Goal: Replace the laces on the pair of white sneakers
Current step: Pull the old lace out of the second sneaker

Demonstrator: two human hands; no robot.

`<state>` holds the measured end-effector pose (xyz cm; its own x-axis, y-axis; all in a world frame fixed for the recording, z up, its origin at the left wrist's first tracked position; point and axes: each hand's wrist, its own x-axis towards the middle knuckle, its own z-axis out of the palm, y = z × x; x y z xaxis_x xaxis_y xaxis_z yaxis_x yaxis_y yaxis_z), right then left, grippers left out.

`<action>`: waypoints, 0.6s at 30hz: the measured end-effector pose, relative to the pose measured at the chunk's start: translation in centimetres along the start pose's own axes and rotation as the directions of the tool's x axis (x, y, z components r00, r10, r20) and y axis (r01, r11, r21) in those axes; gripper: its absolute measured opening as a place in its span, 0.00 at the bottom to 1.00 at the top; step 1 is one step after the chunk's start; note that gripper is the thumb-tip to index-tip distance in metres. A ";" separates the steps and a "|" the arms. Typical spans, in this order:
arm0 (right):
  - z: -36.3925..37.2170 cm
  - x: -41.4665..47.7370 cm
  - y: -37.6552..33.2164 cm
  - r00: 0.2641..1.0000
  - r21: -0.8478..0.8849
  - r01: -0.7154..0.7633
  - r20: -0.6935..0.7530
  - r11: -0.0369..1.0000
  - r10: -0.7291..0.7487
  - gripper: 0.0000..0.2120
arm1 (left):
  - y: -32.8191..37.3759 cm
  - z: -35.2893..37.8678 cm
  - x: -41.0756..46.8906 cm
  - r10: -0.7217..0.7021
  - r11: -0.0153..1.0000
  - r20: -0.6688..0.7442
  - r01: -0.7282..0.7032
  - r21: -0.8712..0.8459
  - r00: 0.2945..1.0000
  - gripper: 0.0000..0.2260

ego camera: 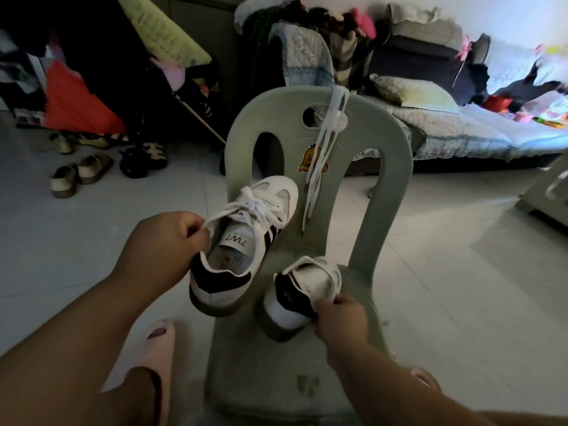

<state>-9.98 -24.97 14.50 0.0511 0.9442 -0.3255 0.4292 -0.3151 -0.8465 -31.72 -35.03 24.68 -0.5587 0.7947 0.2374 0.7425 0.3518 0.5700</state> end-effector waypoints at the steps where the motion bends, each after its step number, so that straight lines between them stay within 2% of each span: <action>1: 1.4 -0.2 -0.3 0.999 0.069 -0.038 0.009 0.997 0.037 0.04 | -0.2 -0.2 -0.1 -0.003 1.000 -0.007 0.003 -0.007 1.000 0.09; 3: 3.7 -0.3 -1.3 0.998 0.091 -0.065 0.013 0.994 0.064 0.06 | -0.6 -0.5 -0.2 -0.012 1.000 -0.020 0.012 -0.021 1.000 0.10; 6: 6.4 -0.6 -3.3 0.993 0.114 -0.042 0.110 0.993 0.029 0.06 | -1.3 -1.0 -0.4 -0.022 0.999 -0.036 0.021 -0.033 0.999 0.09; 8: 7.6 -1.0 -5.0 0.979 -0.014 -0.063 0.194 0.998 0.064 0.18 | -1.7 -1.1 -0.4 -0.027 0.999 -0.043 0.026 -0.024 0.999 0.09; 9: 8.3 -1.2 -4.7 0.975 -0.190 0.058 0.222 0.980 -0.015 0.22 | -1.9 -1.1 -0.4 -0.029 0.999 -0.043 0.028 -0.018 0.999 0.09; 10: 8.9 -0.6 -4.3 0.967 -0.182 0.054 0.255 0.982 -0.006 0.23 | -2.0 -1.1 -0.4 -0.030 0.999 -0.042 0.030 -0.015 0.999 0.09; 12: 9.4 -0.3 -3.4 0.960 0.075 -0.086 0.271 0.993 0.063 0.19 | -2.3 -1.0 -0.3 -0.033 0.999 -0.034 0.033 -0.007 0.999 0.09; 14: 8.9 -0.3 -2.8 0.958 0.062 -0.086 0.278 0.994 0.065 0.14 | -2.4 -0.7 -0.2 -0.029 1.000 -0.021 0.029 0.001 0.999 0.09; 16: 7.6 0.1 -2.2 0.942 -0.045 0.005 0.334 0.999 0.010 0.10 | -2.3 -0.3 -0.2 -0.016 1.000 -0.007 0.016 0.004 1.000 0.10; 18: 5.7 0.5 -2.0 0.942 -0.146 0.157 0.318 0.977 -0.104 0.09 | -1.9 0.1 -0.2 -0.005 1.000 0.013 0.005 -0.005 1.000 0.10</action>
<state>-15.95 -24.38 13.63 -0.2835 0.8917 -0.3528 0.5592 -0.1452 -0.8162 -32.98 -35.78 23.44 -0.5575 0.7993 0.2245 0.7378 0.3530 0.5754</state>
